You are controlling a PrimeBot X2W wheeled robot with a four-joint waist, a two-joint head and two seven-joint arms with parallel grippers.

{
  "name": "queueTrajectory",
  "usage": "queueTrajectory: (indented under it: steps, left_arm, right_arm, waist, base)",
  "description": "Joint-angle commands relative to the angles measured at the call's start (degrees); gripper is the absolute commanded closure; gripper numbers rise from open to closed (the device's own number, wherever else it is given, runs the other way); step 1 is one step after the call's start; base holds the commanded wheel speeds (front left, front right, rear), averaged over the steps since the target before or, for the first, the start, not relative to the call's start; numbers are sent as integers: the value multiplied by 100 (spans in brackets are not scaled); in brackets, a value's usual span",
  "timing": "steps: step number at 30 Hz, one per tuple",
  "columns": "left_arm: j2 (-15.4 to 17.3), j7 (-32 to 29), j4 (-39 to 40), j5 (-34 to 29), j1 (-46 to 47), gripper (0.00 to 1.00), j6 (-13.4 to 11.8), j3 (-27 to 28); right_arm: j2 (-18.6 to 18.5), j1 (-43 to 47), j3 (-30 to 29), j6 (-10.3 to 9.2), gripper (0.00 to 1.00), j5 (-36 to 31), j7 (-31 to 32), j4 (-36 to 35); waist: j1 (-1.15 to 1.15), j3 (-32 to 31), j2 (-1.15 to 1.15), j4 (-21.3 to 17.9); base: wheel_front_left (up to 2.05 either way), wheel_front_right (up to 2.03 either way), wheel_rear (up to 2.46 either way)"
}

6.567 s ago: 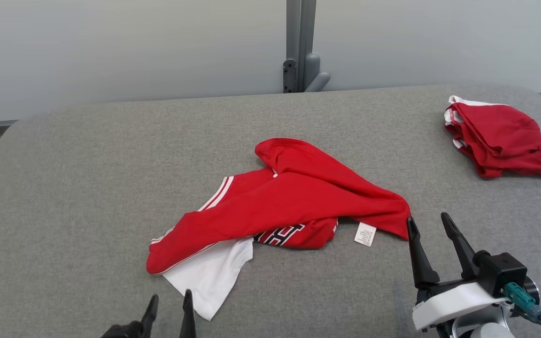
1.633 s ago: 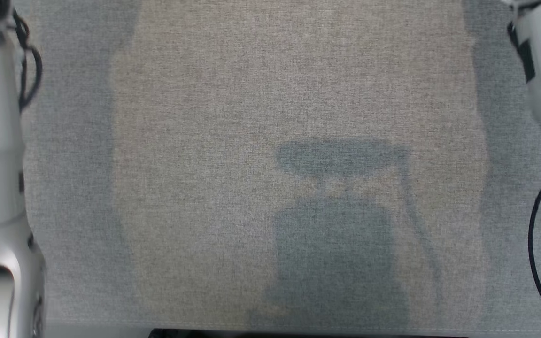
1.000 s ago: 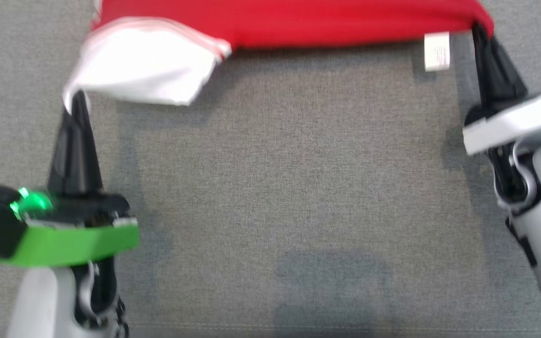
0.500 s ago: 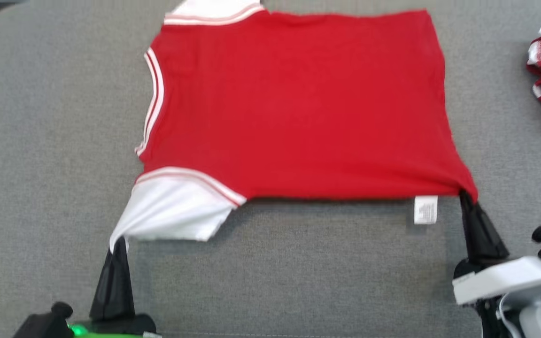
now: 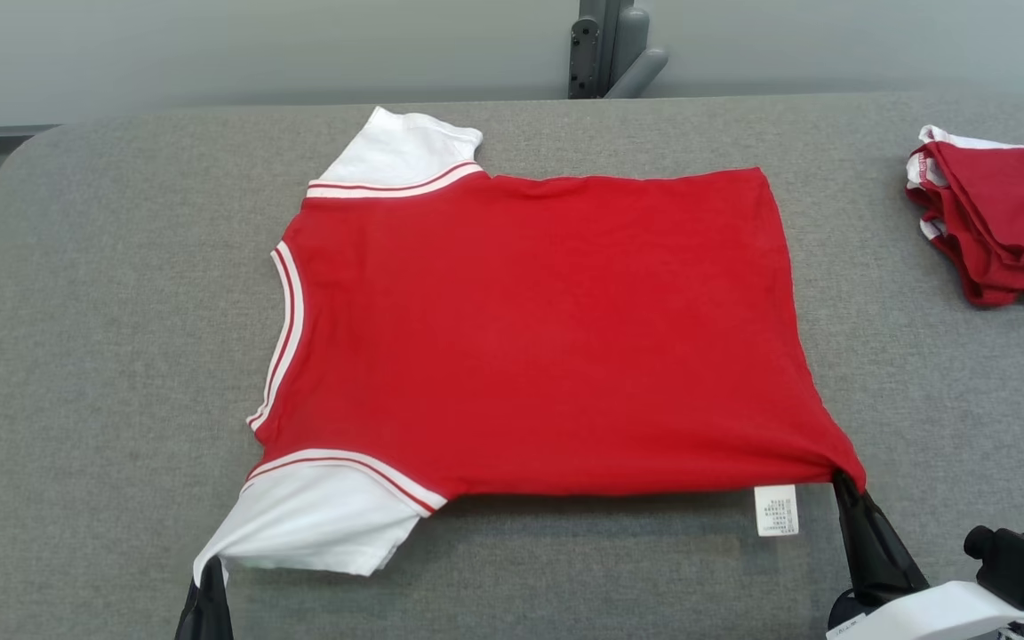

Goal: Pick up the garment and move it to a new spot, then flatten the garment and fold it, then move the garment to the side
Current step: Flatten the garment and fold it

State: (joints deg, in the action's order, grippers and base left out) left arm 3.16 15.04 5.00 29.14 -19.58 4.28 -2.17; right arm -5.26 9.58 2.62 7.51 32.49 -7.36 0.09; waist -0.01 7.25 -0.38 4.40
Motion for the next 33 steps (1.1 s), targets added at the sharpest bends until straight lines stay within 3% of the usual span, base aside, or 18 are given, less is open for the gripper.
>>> queueTrajectory:
  steps: [1,8,16,24,33]
  left_arm:
    - [-8,17,29,25,-47,100,4,16]
    - [-17,17,-103,7,185,100,44,-98]
    - [-19,17,-13,-29,65,100,178,-87]
    - [-14,-56,-663,-122,1341,100,206,-350]
    - [89,-2,-2052,-137,3114,100,282,-405]
  right_arm:
    - [4,73,-2,-4,100,-27,48,-24]
    - [86,-51,141,-4,100,-7,158,256]
    - [117,-394,226,-4,100,99,125,1031]
    - [96,-881,329,-4,100,448,15,1504]
    - [-11,-1838,423,-4,100,613,-133,2007]
  waist:
    - [1,-81,38,-94]
    - [1,-116,38,-235]
    - [1,-150,38,-243]
    - [1,-93,38,-146]
    - [1,403,38,-158]
  base:
    - [0,0,0]
    - [0,0,0]
    - [0,0,0]
    - [0,0,0]
    - [0,0,0]
